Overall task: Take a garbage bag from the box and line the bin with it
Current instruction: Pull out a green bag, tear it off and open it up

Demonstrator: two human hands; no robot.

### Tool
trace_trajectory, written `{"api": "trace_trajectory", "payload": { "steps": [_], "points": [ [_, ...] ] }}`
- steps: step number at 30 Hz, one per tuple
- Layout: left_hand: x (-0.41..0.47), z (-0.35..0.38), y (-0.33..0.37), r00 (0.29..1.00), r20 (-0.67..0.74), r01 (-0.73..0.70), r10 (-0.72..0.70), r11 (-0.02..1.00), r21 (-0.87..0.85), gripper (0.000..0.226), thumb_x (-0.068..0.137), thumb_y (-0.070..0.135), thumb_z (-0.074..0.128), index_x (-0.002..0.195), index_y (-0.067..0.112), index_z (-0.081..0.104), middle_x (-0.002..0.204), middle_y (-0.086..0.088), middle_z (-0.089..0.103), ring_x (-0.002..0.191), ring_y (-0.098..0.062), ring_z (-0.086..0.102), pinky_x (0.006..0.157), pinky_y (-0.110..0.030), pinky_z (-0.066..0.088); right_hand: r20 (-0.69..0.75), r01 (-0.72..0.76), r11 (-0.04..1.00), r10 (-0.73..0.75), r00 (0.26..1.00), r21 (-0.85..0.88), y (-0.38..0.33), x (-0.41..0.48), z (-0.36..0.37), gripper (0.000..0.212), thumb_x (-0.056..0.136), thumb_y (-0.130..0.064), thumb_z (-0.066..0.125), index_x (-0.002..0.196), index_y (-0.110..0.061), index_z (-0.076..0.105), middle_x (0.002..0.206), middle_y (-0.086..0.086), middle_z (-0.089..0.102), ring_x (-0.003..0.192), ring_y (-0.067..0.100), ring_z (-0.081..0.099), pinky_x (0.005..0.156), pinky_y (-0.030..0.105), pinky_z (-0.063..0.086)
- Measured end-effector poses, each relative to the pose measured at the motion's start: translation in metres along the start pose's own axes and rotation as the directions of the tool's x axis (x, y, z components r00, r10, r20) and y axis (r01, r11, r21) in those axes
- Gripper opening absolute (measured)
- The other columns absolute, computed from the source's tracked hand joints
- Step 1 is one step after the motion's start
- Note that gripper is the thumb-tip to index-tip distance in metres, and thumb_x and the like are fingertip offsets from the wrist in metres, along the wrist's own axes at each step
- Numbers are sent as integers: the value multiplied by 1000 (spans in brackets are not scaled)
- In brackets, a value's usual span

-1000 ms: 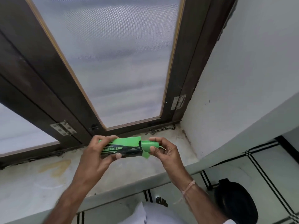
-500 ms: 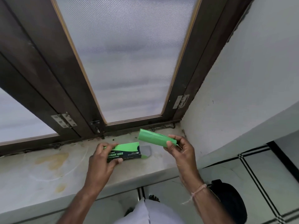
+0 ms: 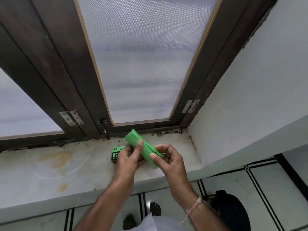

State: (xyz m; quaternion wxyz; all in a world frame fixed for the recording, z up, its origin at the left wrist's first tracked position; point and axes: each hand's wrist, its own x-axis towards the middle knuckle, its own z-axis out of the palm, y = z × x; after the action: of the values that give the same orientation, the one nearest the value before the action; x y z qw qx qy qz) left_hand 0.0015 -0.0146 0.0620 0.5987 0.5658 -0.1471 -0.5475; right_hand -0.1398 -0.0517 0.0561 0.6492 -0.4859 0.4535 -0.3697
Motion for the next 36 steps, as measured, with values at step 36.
{"api": "trace_trajectory", "payload": {
  "steps": [36],
  "points": [
    [-76, 40, -40, 974, 41, 228, -225, 955, -192, 56, 86, 37, 70, 131, 4, 65, 121, -16, 76, 109, -31, 74, 86, -44, 62, 62, -281, 958, 277, 959, 59, -20, -15, -87, 19, 96, -28, 68, 89, -10, 72, 80, 5, 76, 72, 17, 72, 67, 31, 62]
  ]
}}
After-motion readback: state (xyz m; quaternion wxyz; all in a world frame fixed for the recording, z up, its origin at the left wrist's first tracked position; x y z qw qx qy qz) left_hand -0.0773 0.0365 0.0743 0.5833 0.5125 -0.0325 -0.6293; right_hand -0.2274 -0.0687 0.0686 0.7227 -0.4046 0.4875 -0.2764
